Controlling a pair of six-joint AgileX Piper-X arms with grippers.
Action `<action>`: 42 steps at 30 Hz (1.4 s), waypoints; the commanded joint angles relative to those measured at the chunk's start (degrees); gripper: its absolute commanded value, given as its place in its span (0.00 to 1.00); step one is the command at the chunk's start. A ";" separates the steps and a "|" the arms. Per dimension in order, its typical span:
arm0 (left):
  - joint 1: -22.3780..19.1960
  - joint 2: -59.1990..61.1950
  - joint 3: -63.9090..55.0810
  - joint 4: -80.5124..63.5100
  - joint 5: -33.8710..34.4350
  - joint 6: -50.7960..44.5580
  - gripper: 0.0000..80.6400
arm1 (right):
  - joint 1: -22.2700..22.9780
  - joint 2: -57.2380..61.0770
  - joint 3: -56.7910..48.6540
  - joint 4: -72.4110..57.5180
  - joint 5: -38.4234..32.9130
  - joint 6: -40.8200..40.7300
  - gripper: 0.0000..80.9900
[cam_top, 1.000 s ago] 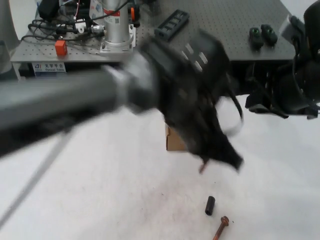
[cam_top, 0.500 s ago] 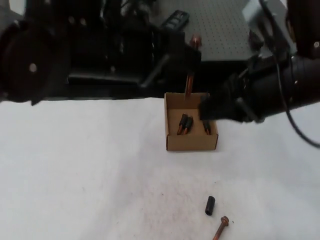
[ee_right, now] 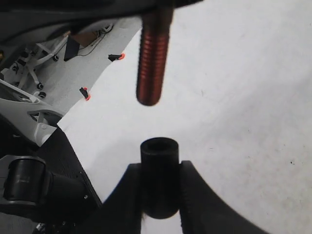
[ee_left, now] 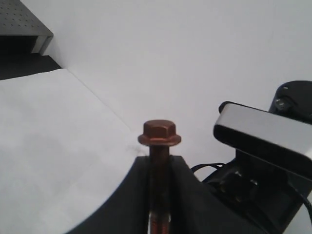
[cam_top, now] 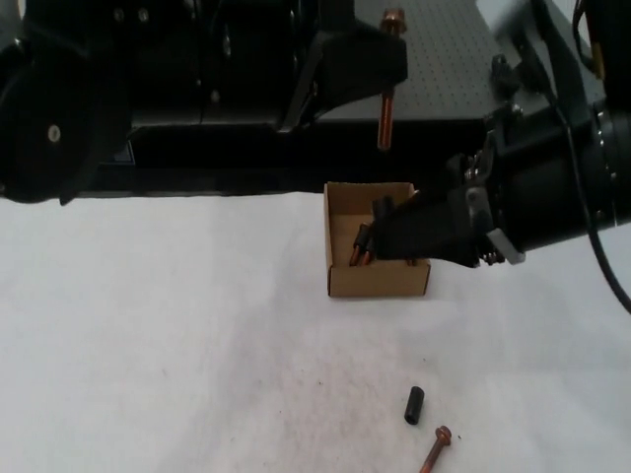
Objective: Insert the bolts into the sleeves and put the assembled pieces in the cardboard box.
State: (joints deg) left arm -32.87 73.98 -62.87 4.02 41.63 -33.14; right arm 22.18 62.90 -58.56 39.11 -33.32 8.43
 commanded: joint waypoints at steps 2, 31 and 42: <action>0.18 -0.57 -0.43 -1.61 -0.47 -1.28 0.01 | 0.16 -1.35 -0.01 -3.19 -0.70 1.20 0.00; 0.18 -0.57 -0.43 -2.50 -3.26 -3.99 0.01 | -0.17 -1.63 -0.01 -14.07 5.59 7.67 0.00; 0.18 -0.57 -0.43 -2.48 -1.93 0.80 0.18 | -0.17 -1.63 -0.01 -19.83 10.94 12.20 0.00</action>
State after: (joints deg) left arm -32.73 73.98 -62.87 1.73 38.85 -34.96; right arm 22.20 62.18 -58.18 22.38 -25.13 19.82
